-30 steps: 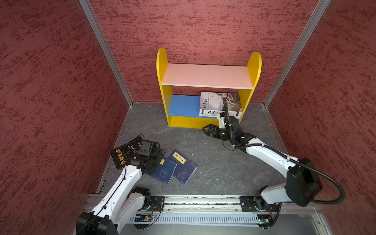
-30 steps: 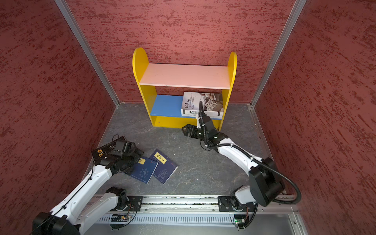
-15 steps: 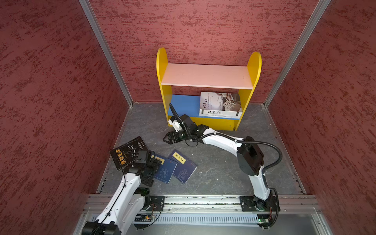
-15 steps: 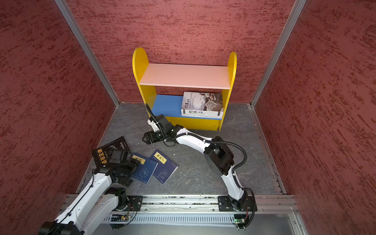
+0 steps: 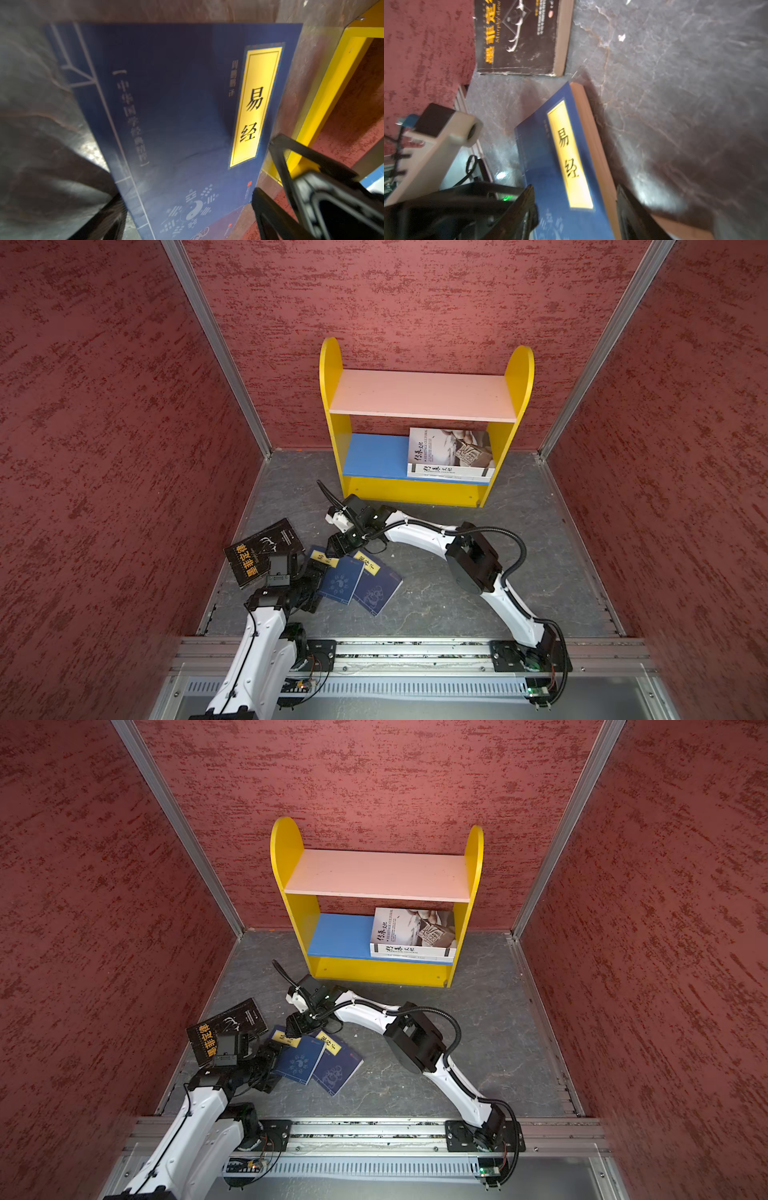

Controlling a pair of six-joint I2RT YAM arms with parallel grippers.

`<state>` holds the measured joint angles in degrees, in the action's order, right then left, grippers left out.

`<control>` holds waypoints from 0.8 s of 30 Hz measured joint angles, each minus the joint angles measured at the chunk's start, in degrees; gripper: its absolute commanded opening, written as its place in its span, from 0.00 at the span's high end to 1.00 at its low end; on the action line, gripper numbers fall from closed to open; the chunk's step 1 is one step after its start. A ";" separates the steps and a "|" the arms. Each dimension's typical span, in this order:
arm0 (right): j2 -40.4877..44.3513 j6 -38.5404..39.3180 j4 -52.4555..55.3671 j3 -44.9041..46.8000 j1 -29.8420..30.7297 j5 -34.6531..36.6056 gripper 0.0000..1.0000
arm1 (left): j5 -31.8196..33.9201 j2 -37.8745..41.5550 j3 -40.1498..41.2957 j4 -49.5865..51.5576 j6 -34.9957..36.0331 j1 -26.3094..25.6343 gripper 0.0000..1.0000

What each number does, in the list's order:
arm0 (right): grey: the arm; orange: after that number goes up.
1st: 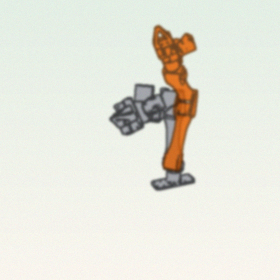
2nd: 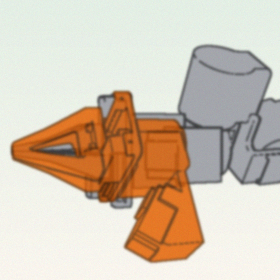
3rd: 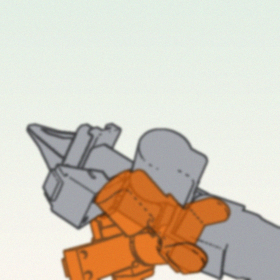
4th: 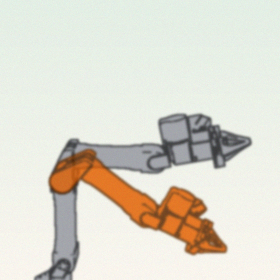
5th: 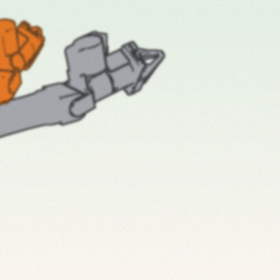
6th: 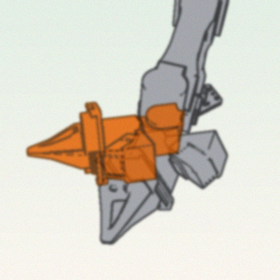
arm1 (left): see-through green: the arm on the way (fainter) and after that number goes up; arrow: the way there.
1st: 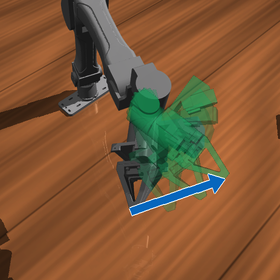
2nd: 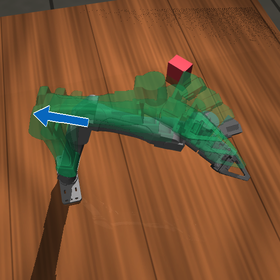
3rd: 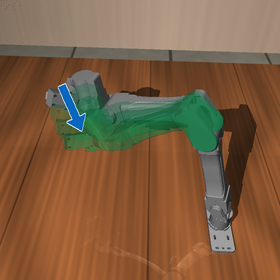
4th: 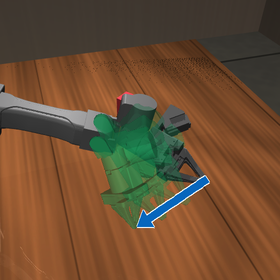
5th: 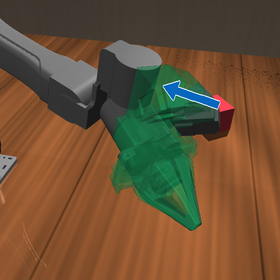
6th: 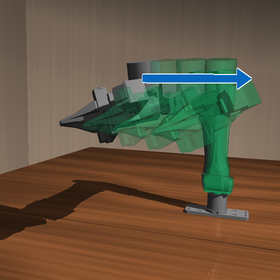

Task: Stacking books/files
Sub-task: Pick up the book from the book.

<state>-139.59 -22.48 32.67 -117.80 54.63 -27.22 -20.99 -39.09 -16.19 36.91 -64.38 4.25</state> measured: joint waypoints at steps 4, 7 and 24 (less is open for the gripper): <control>-2.10 -0.17 2.08 -1.05 0.00 0.33 0.52 | -1.22 1.77 1.09 -0.81 0.61 0.61 0.10; -2.36 -0.17 3.28 -1.01 0.00 0.50 0.60 | -1.73 3.23 1.86 -1.29 0.83 0.87 0.11; -2.36 -1.01 2.71 -0.09 -1.14 -0.94 0.70 | -8.72 9.66 7.78 -17.20 0.57 2.05 0.41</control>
<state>-141.95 -23.49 35.38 -117.89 53.49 -28.16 -29.71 -29.43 -8.40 19.70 -63.81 6.31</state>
